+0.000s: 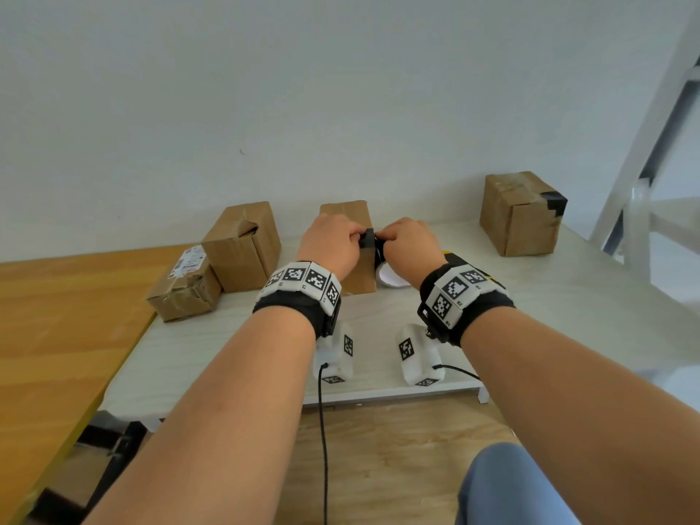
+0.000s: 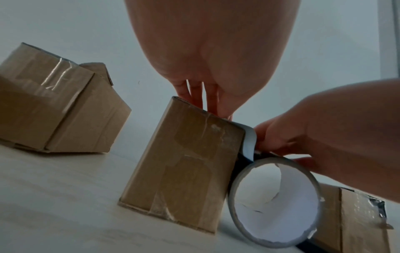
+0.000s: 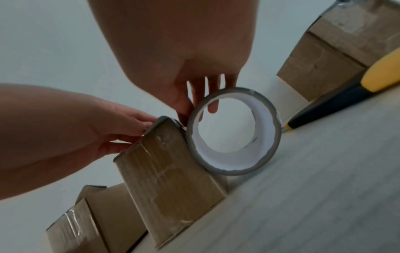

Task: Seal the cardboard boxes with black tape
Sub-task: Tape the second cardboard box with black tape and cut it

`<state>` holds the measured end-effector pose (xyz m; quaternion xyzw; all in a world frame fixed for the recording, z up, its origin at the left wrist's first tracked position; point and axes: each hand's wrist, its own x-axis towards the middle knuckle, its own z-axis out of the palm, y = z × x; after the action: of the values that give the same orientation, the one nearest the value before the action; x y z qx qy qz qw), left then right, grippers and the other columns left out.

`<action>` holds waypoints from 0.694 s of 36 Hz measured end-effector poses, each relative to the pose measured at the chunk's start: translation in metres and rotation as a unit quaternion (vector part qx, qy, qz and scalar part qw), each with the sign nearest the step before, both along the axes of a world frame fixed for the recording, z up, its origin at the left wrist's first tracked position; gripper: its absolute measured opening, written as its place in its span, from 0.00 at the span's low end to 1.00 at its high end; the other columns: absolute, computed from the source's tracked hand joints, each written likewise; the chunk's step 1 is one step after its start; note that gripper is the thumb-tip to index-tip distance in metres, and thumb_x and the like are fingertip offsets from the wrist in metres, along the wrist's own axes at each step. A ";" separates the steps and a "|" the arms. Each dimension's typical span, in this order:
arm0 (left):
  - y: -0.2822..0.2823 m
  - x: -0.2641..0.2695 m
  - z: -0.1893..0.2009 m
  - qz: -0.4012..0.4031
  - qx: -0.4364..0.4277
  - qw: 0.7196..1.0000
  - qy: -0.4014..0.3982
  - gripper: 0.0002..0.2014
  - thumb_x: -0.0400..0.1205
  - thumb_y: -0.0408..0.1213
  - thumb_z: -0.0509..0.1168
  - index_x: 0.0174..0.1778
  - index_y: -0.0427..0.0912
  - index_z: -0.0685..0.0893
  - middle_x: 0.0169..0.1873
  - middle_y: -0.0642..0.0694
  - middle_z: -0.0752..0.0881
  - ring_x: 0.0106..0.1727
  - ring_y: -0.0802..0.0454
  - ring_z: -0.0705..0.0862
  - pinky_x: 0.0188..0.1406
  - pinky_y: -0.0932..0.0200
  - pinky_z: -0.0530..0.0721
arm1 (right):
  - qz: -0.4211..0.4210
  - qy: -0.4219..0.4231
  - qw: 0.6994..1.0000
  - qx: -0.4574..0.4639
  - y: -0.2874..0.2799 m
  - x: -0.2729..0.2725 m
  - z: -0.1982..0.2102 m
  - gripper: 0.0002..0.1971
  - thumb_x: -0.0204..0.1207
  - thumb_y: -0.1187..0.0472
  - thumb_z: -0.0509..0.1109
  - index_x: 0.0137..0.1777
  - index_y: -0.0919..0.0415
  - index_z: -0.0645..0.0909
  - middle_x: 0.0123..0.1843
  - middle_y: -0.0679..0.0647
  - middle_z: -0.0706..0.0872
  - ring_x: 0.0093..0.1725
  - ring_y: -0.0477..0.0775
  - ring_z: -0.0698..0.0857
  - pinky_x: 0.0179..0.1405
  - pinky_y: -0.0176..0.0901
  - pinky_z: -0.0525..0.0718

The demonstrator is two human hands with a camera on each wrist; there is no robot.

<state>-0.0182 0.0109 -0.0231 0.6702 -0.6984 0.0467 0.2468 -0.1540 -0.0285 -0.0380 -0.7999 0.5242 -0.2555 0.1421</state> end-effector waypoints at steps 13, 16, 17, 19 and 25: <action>-0.009 0.002 -0.007 0.001 0.016 0.999 -0.048 0.22 0.83 0.31 0.50 0.69 0.50 0.80 0.61 0.46 0.82 0.64 0.44 0.75 0.61 0.48 0.77 | 0.028 -0.003 0.999 0.028 -0.018 0.000 -0.008 0.28 0.75 0.71 0.54 0.68 0.50 0.82 0.72 0.58 0.75 0.75 0.61 0.67 0.78 0.51 0.63; -0.013 -0.003 -0.008 0.005 0.015 0.997 -0.070 0.24 0.84 0.33 0.49 0.75 0.53 0.73 0.67 0.48 0.79 0.67 0.45 0.72 0.64 0.50 0.75 | 0.013 -0.073 0.997 0.036 -0.024 -0.003 -0.011 0.26 0.77 0.69 0.56 0.73 0.52 0.77 0.78 0.58 0.70 0.78 0.60 0.65 0.80 0.53 0.63; -0.014 -0.005 -0.009 0.009 0.013 0.997 -0.072 0.23 0.85 0.34 0.48 0.75 0.53 0.73 0.67 0.47 0.79 0.67 0.45 0.72 0.63 0.51 0.75 | 0.003 -0.099 0.995 0.032 -0.025 -0.006 -0.011 0.25 0.78 0.67 0.57 0.74 0.53 0.77 0.77 0.58 0.72 0.77 0.60 0.68 0.78 0.54 0.66; -0.018 -0.008 -0.009 0.017 0.011 0.997 -0.074 0.22 0.86 0.36 0.48 0.74 0.51 0.75 0.67 0.47 0.79 0.67 0.44 0.73 0.61 0.51 0.74 | -0.033 -0.130 0.990 0.040 -0.027 -0.015 -0.009 0.23 0.79 0.65 0.57 0.73 0.56 0.77 0.74 0.59 0.76 0.73 0.60 0.74 0.75 0.52 0.72; -0.024 -0.020 -0.014 0.044 -0.008 0.995 -0.084 0.20 0.87 0.41 0.45 0.70 0.49 0.77 0.67 0.50 0.79 0.67 0.46 0.72 0.60 0.52 0.72 | -0.151 0.025 0.984 0.090 -0.040 -0.055 -0.009 0.15 0.81 0.68 0.56 0.61 0.67 0.81 0.62 0.64 0.84 0.61 0.65 0.82 0.55 0.47 0.78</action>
<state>-0.0384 -0.0129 -0.0368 0.6923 -0.6859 0.1194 0.1898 -0.2089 -0.0682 -0.0466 -0.7014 0.6634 -0.2055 0.1603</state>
